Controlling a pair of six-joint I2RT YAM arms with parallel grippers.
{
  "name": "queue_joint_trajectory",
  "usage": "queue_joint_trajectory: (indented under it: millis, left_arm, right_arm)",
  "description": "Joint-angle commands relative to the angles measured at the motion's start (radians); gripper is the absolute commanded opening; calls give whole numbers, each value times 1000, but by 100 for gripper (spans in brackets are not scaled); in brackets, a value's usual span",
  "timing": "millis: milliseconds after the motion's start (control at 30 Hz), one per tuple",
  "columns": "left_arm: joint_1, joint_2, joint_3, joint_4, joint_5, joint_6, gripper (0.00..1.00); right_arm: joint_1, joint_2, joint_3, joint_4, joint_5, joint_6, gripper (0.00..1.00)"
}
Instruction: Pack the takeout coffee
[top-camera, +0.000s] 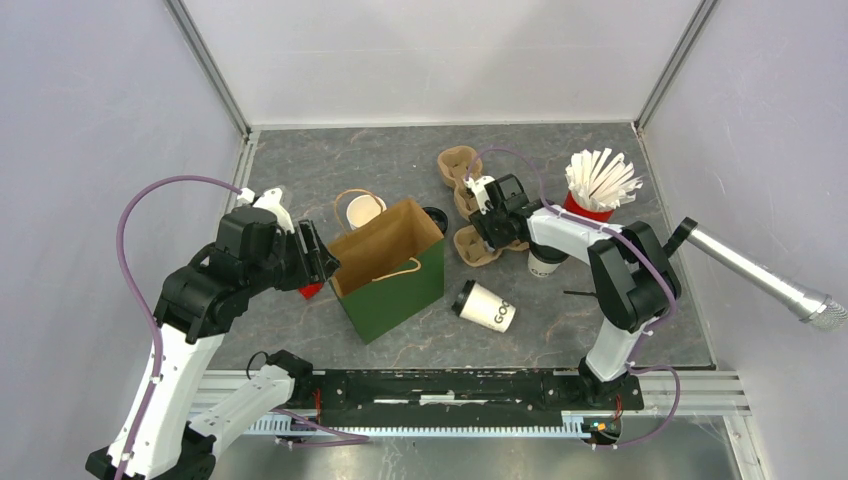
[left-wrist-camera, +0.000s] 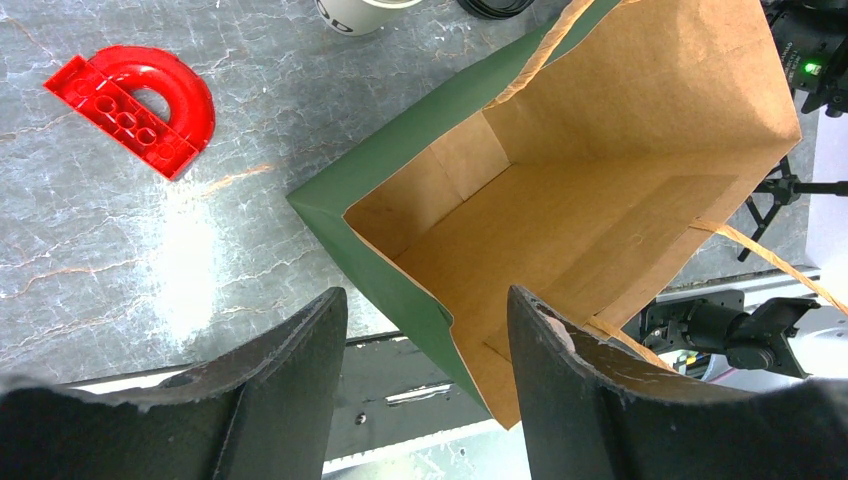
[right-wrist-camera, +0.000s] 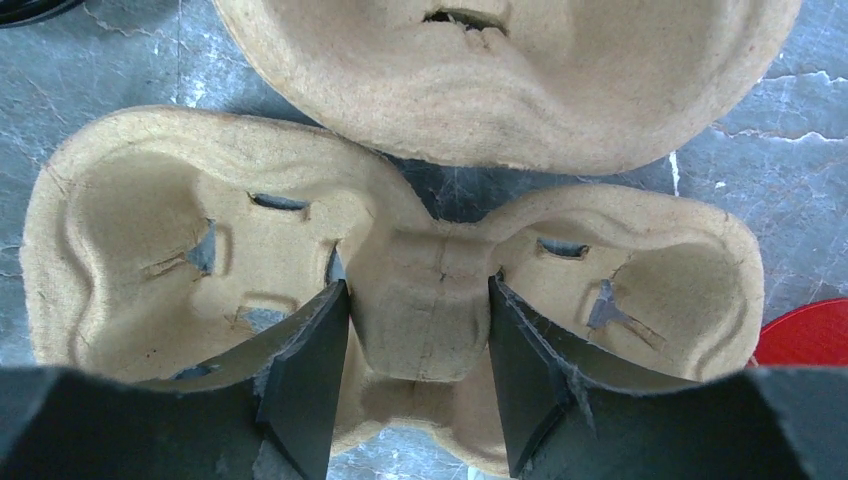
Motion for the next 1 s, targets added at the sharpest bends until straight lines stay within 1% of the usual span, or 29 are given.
queue_joint_trajectory:
  millis: [0, 100, 233, 567, 633, 733, 833, 967]
  left_arm:
    - [-1, -3, 27, 19, -17, 18, 67]
    - [0, 3, 30, -1, -22, 17, 66]
    - [0, 7, 37, -22, -34, 14, 66]
    - [0, 18, 37, -27, -24, -23, 66]
    - [-1, 22, 39, -26, -21, -23, 66]
    - [0, 23, 37, -15, -13, -15, 67]
    - [0, 21, 28, -7, -7, -22, 67]
    - [-1, 23, 4, 3, -3, -33, 66]
  right_arm:
    - [0, -21, 33, 32, 4, -13, 55]
    - [0, -47, 69, 10, 20, -11, 50]
    - [0, -85, 117, -24, 31, 5, 47]
    - [0, -150, 273, -161, 47, 55, 46]
    - [0, -162, 328, -191, 55, 61, 46]
    - [1, -174, 427, -241, 26, 70, 45]
    - [3, -187, 546, -299, -35, 139, 46]
    - [29, -211, 682, -351, -66, 184, 46]
